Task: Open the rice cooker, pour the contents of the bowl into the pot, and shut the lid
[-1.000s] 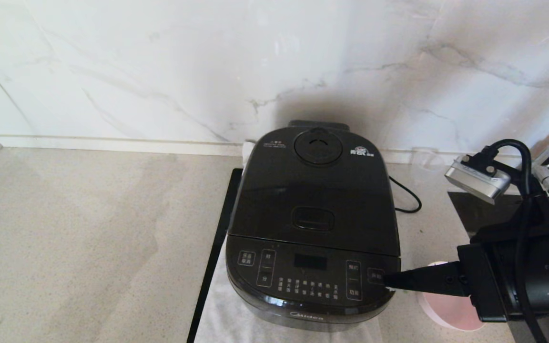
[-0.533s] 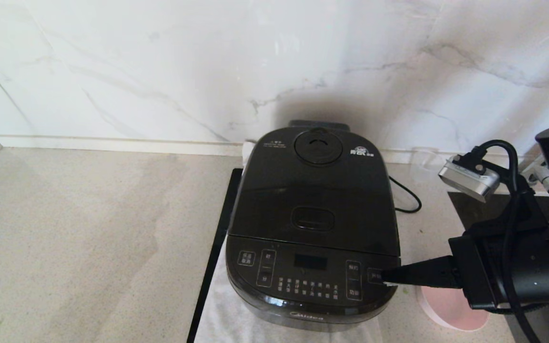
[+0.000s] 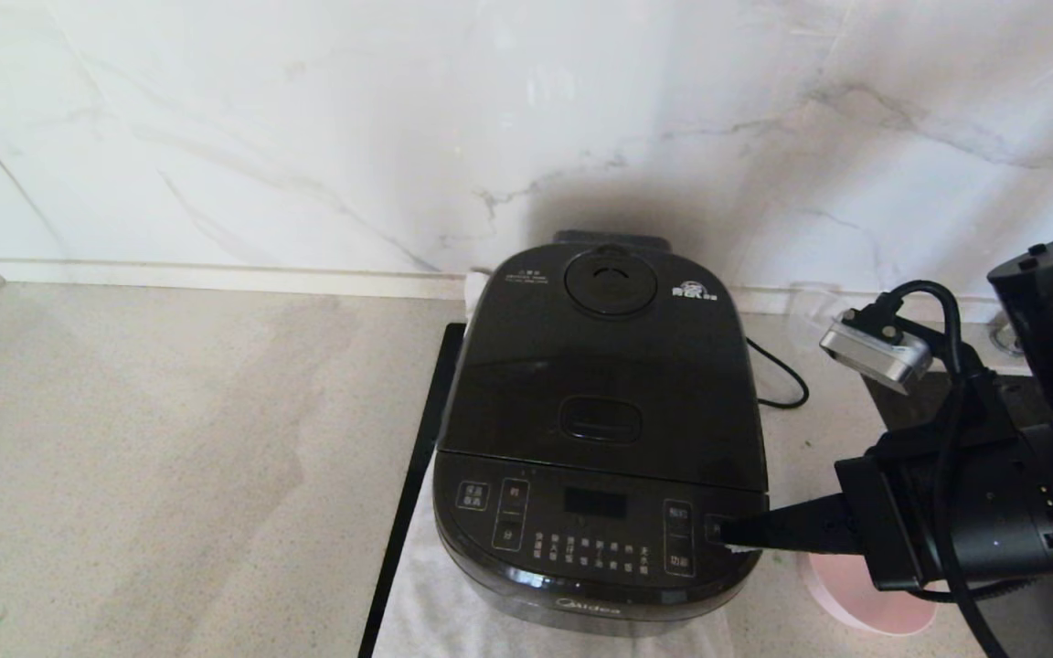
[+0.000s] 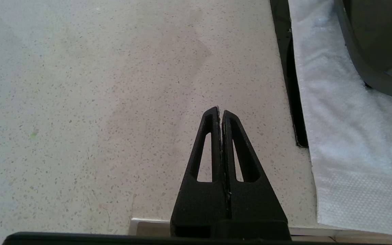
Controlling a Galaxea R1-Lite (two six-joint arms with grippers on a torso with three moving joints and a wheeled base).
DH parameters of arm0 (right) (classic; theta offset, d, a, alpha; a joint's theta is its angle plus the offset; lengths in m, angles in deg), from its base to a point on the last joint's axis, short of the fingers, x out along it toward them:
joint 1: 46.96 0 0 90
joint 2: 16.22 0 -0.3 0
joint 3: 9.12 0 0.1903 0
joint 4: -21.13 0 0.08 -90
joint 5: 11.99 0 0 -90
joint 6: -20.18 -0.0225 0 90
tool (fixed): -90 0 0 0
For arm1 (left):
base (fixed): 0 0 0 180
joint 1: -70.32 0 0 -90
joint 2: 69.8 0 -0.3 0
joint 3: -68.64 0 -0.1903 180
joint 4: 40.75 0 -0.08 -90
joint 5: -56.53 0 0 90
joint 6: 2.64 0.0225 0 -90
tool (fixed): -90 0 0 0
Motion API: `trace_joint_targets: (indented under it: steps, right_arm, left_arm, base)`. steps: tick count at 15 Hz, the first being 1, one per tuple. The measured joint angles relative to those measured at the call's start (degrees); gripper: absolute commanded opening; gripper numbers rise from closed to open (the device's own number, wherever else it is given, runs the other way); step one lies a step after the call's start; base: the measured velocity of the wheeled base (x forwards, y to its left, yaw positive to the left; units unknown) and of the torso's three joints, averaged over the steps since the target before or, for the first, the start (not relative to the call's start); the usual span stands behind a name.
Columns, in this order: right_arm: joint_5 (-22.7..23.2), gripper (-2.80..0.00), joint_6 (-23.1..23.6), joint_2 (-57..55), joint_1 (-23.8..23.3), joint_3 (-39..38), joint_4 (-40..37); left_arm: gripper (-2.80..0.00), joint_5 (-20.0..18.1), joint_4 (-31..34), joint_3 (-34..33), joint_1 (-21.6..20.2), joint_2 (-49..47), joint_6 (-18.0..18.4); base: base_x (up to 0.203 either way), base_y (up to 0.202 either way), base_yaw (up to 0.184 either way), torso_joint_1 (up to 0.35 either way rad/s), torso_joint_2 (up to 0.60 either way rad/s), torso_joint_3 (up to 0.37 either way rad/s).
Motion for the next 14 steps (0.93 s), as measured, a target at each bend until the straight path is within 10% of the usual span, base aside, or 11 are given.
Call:
trace_joint_targets:
  steps: [14]
  right_arm:
    - [1.3, -2.80, -0.1, -1.1, -0.8, -0.6, 0.0]
  left_arm:
    - [-2.80, 0.0, 0.0, 0.0, 0.0, 0.0, 0.0]
  base:
    - [0.000, 0.000, 0.000, 0.000, 0.00, 0.000]
